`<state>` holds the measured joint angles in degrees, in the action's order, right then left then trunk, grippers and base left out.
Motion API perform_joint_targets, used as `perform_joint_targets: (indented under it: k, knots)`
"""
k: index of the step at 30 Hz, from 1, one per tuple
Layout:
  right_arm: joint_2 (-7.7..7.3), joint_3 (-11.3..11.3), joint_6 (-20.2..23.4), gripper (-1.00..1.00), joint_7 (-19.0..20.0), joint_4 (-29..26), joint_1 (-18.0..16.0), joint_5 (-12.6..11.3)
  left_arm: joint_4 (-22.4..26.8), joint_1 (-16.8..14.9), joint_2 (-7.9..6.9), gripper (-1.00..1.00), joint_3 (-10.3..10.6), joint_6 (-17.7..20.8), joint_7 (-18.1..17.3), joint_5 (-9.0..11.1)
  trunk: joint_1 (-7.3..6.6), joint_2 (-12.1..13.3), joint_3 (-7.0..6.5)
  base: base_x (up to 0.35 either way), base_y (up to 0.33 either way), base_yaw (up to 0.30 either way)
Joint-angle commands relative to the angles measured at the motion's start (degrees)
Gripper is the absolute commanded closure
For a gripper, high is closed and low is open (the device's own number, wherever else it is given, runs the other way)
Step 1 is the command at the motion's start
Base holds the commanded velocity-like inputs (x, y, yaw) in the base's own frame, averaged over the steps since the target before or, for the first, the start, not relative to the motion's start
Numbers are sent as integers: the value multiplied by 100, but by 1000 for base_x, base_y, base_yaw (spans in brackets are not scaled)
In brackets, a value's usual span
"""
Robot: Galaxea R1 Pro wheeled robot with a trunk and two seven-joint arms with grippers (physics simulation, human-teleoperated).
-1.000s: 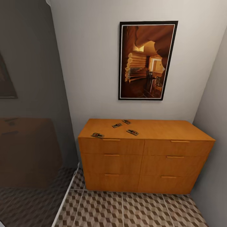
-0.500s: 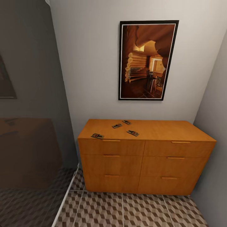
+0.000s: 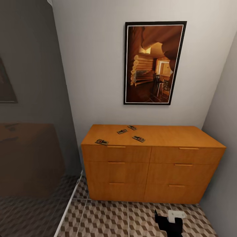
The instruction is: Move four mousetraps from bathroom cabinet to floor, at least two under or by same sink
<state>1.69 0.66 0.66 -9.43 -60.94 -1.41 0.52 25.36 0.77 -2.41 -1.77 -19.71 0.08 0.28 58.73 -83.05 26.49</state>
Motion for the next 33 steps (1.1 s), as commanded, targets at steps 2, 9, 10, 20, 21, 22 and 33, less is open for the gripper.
perform_joint_targets:
  k: [2, 9, 10, 20, 21, 22, 33]
  knots:
    - [-1, 14, 298, -100, -40, -575, -3, 1, 2, 2, 2, -100, -7, -7, 1, 0, 0, -3, 5, 0, 0, 0]
    - [5, 21, 1097, -100, -55, -1835, 0, 132, -6, 2, 4, -100, -7, -7, 1, -1, 0, -3, 5, 0, 0, 0]
    - [9, 23, 1324, -100, -56, -2060, 0, 170, -7, 2, 4, -100, -7, -7, 1, -1, 0, -3, 5, 0, 0, 0]
    - [68, 71, 2640, -100, -99, -3087, -3, 246, -10, 2, 4, -100, 0, -7, 1, 0, 0, -3, 5, 0, 0, 0]
    - [68, 79, 2732, -100, -159, -3150, -9, 250, -11, 2, 4, -100, -1, -7, 1, 3, 0, -3, 5, 0, 0, 0]
    - [72, 84, 2796, -100, -252, -3192, -33, 255, -12, 2, 4, -100, 0, -7, 1, 5, 0, -3, 5, 0, 0, 0]
    - [85, 92, 3280, -100, -689, -3254, -720, 264, -13, 2, 4, -100, -4, -7, 1, 7, 0, -3, 5, 0, 0, 0]
